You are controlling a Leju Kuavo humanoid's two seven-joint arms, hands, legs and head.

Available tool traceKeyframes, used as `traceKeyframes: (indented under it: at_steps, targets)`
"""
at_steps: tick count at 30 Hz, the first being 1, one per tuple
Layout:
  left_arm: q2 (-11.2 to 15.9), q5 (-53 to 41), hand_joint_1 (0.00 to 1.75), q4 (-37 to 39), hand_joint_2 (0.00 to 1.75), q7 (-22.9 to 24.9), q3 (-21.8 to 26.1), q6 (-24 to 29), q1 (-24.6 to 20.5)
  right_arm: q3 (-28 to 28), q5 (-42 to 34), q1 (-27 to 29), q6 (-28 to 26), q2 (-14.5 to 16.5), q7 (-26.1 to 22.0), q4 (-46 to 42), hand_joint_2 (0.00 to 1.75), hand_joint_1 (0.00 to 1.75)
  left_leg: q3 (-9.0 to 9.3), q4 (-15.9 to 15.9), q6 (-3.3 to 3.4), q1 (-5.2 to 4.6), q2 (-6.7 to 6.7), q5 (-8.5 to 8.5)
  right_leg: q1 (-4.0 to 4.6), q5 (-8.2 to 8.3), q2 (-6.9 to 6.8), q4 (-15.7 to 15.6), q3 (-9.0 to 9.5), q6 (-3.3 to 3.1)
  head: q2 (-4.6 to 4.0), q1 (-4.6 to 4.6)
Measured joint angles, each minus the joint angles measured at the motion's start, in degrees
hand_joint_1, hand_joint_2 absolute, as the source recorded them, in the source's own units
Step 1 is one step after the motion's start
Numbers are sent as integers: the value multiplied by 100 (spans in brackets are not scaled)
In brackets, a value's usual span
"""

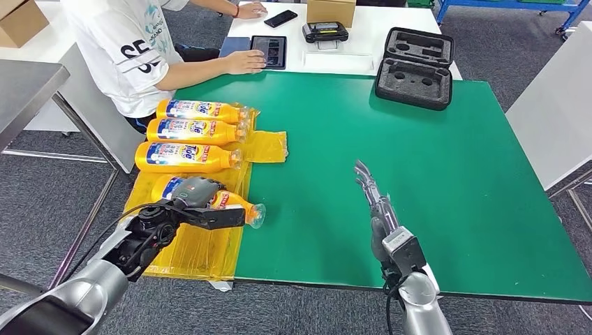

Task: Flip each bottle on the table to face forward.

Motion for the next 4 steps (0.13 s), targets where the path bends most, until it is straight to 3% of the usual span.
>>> traceKeyframes:
  at_steps: [4]
  targets:
    - [-8, -20, 175, 212, 175, -19, -69, -84, -177, 0, -1, -2, -2, 0, -34, 63, 0, 0, 2, 0, -3, 1, 2, 2, 1, 2, 2, 1, 0, -1, 0, 0]
